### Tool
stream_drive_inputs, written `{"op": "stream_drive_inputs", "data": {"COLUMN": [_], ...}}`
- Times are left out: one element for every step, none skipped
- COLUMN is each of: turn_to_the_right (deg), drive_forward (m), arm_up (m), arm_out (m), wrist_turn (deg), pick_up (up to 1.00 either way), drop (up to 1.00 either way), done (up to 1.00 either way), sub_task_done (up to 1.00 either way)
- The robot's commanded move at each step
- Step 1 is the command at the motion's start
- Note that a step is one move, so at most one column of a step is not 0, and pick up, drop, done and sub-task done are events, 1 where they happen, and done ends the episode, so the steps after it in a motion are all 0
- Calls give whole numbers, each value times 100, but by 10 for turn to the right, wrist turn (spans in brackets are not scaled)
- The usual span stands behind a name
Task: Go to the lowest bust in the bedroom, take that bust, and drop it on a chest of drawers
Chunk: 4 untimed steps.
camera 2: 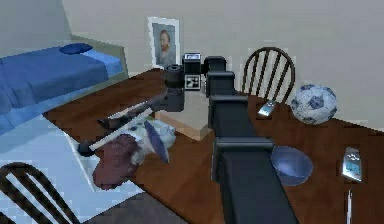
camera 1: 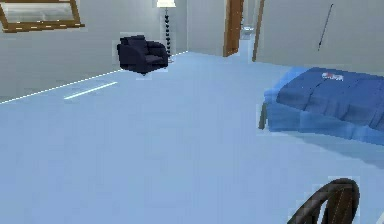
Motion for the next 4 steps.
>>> {"op": "stream_drive_inputs", "data": {"turn_to_the_right": [0,0,0,0], "drive_forward": [0,0,0,0], "arm_up": [0,0,-26,0], "arm_out": [0,0,0,0], "wrist_turn": [450,240,0,0], "pick_up": [0,0,0,100], "drop": [0,0,0,0], "done": [0,0,0,0], "sub_task_done": [0,0,0,0]}}
